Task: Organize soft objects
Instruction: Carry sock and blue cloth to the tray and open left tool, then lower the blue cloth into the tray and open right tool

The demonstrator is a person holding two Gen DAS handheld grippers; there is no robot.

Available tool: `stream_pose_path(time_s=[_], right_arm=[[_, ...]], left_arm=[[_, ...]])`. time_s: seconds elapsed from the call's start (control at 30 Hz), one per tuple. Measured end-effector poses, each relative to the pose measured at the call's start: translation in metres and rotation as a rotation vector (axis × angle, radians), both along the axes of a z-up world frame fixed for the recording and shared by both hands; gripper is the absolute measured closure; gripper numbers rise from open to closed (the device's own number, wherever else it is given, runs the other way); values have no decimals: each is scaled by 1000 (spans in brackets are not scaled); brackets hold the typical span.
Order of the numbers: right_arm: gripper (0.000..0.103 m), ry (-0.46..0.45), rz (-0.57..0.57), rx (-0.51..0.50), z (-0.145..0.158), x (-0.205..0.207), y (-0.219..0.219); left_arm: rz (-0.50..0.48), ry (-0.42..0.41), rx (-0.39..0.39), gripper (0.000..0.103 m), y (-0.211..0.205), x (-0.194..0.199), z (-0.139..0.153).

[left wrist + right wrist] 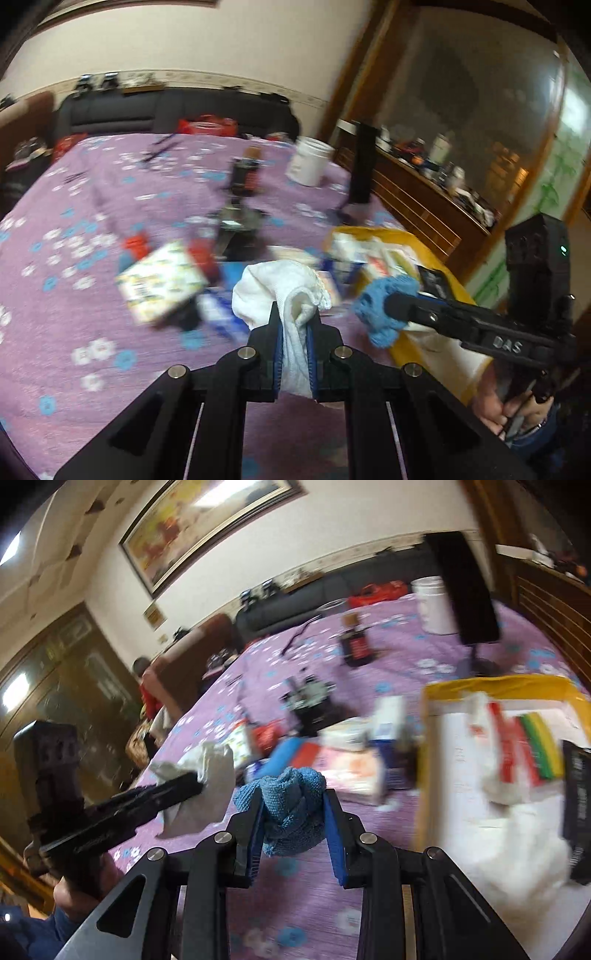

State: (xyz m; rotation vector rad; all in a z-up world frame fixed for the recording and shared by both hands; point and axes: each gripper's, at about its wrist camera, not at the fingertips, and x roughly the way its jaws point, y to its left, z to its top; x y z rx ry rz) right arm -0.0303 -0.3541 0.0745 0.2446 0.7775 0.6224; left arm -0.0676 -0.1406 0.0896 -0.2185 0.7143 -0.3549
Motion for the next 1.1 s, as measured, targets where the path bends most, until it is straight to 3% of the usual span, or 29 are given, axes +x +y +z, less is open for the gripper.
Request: stream_pose_path(time_s=[0.27,0.47,0.77,1.1], right_arm=[[70,17,-170,26,-2,-3,-79],[70,52,-252,37,-13,-11,-123],[70,59,-330,54,-14,-19,-164],[70,81,-333,40,-14,8,-152]], left_arm=[[-221,22,29,93,-92,7,0],[-334,40,60,93,-143,2,-7],[-382,71,87,93,-174,9,-19],[-390,92,128,93,-195,13,-33]])
